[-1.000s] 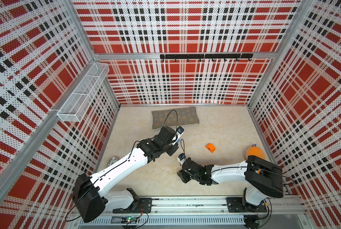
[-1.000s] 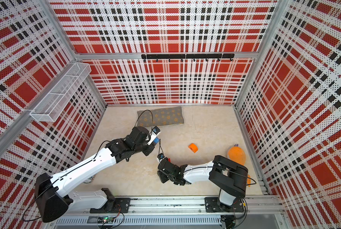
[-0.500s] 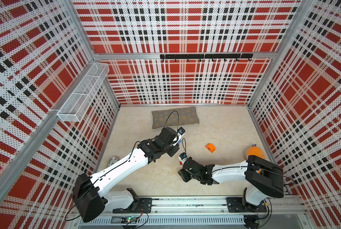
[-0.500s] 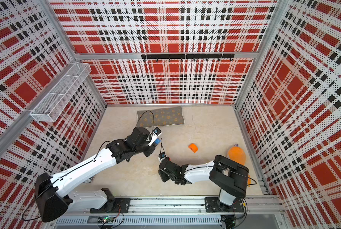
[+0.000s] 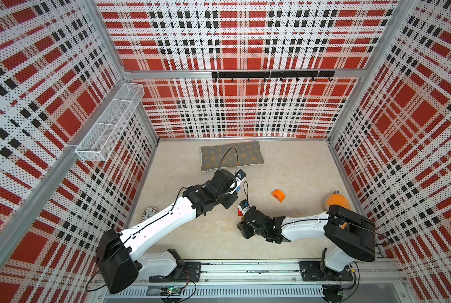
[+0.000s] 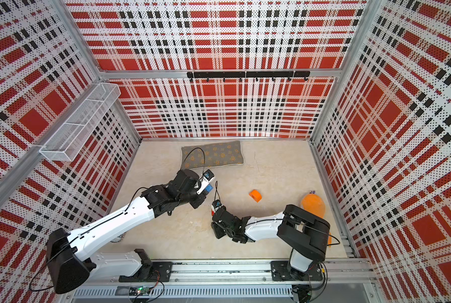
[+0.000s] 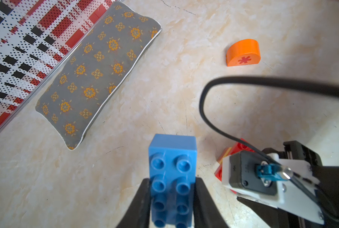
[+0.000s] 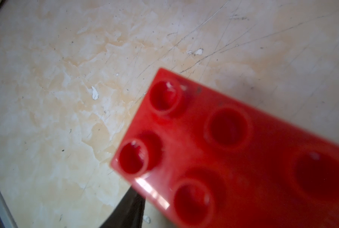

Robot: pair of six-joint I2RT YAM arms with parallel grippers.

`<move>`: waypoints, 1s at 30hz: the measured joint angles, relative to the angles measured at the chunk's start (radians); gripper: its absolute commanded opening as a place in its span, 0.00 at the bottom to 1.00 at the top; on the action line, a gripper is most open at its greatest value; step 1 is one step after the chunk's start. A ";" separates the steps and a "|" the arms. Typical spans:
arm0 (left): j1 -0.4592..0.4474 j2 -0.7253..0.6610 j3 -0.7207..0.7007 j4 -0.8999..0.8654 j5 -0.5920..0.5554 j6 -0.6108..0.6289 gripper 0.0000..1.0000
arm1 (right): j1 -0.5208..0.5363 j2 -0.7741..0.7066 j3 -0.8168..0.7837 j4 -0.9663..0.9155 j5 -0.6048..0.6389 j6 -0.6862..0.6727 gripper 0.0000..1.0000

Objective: Assemble an ice cream with lego
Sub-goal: Adjust the lego brick at the center of the board, then assemble the lego brick with the lego brick.

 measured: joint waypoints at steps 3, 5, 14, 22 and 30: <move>-0.006 0.000 0.000 0.000 0.000 0.000 0.07 | -0.001 -0.006 -0.010 0.005 0.004 0.000 0.48; -0.013 0.000 0.000 0.000 0.000 0.001 0.07 | -0.001 -0.013 -0.016 0.005 0.008 0.000 0.48; -0.093 0.000 0.001 -0.006 0.017 0.040 0.08 | -0.002 -0.161 -0.089 -0.073 0.013 -0.036 0.49; -0.140 0.054 0.060 -0.077 0.106 0.114 0.08 | -0.049 -0.555 -0.164 -0.218 0.000 -0.110 0.50; -0.176 0.234 0.114 -0.147 0.113 0.142 0.05 | -0.330 -0.806 -0.166 -0.335 -0.088 -0.197 0.50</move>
